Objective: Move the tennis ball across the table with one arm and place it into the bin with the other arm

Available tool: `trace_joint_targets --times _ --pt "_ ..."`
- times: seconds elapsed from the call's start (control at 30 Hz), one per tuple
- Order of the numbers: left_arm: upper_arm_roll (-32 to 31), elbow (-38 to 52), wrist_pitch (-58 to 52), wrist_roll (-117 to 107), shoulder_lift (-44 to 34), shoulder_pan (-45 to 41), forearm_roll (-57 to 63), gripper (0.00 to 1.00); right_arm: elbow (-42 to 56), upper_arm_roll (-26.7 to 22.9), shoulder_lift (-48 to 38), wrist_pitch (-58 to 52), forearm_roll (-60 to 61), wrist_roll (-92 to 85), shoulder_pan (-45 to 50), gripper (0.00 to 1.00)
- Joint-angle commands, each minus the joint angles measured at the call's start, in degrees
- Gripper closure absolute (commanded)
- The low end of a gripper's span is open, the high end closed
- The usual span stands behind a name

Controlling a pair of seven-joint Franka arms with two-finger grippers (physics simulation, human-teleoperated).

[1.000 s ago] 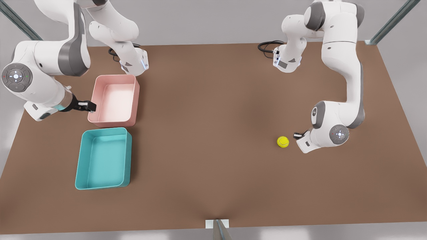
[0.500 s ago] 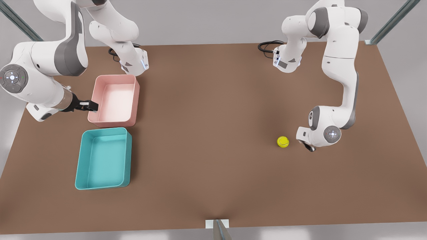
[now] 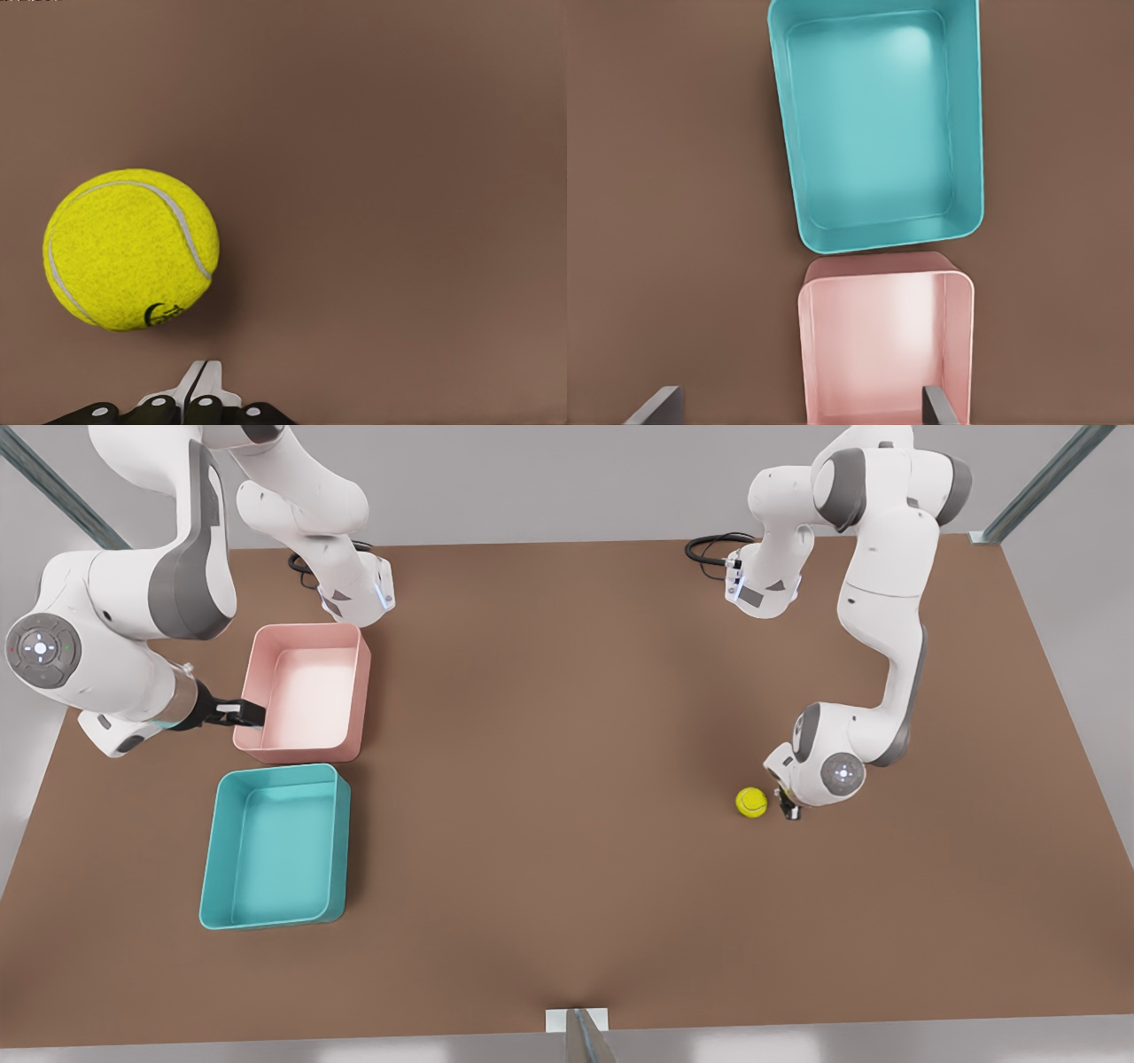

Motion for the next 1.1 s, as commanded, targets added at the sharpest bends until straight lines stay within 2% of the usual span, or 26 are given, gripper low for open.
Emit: trace_joint_targets --times 0.0,0.33,0.37,0.43,0.47,0.53,0.67,0.7,0.73,0.77,0.8,0.83,0.9,0.97,1.07 --pt "0.0 0.0 2.7 11.5 0.0 -0.1 0.0 0.79 0.0 0.0 -0.1 0.1 0.1 -0.2 0.0 0.0" --pt "0.0 0.2 6.4 8.7 0.5 -1.6 -0.3 0.79 0.1 -0.1 0.3 0.0 0.3 -0.2 -0.5 0.0" --pt "0.0 0.4 6.5 2.5 0.4 -4.1 -0.4 0.79 0.1 0.0 0.3 0.0 0.4 -0.2 -0.5 0.0" --pt "-0.3 2.0 8.1 -26.6 -0.2 -12.9 -2.7 0.79 0.0 -0.1 0.4 0.0 0.6 -0.2 -0.5 0.0" --pt "-2.4 2.4 8.1 -40.6 -1.3 -14.7 -4.0 0.79 0.0 -0.1 0.4 0.0 0.6 -0.2 -0.6 0.0" --pt "-4.9 4.1 9.2 -57.8 -1.3 -15.2 -8.0 0.79 0.0 -0.1 0.4 0.0 0.6 -0.2 -0.5 0.0" --pt "-4.7 4.2 8.2 -58.7 -1.8 -12.4 -9.0 0.79 0.0 -0.1 0.5 0.0 0.7 -0.2 -0.6 0.0" --pt "-4.3 6.1 -1.8 -68.6 -5.8 -10.6 -8.7 0.79 0.0 -0.1 0.6 0.0 0.7 -0.2 -0.6 0.0" --pt "-4.3 15.6 -26.1 -71.7 -7.6 -6.1 -3.0 0.44 0.0 -0.1 0.6 0.0 0.7 -0.2 -0.6 0.0" --pt "-4.8 22.9 -43.7 -78.8 -11.4 -5.4 2.1 0.0 0.0 0.0 0.6 0.0 0.7 -0.2 -0.6 0.0" --pt "-4.3 29.7 -54.0 -94.3 -14.1 -5.0 1.2 0.0 0.0 -0.1 0.6 0.0 0.7 -0.2 -0.6 0.0" --pt "-4.4 35.8 -58.6 -106.9 -14.1 -5.1 -1.9 0.0 0.0 -0.1 0.6 0.0 0.7 -0.2 -0.6 0.0" --pt "-4.4 44.1 -61.2 -113.8 -14.0 -3.3 -4.9 0.0 0.0 0.0 0.6 0.0 0.8 -0.2 -0.6 0.0" --pt "-4.5 44.1 -61.7 -108.2 -14.1 0.5 -6.8 0.0 0.0 -0.1 0.6 0.0 0.8 -0.2 -0.6 0.0" --pt "-5.0 42.7 -60.5 -108.3 -14.2 0.7 -6.8 0.0 0.0 -0.1 0.6 0.0 1.1 -0.2 -0.6 0.0"
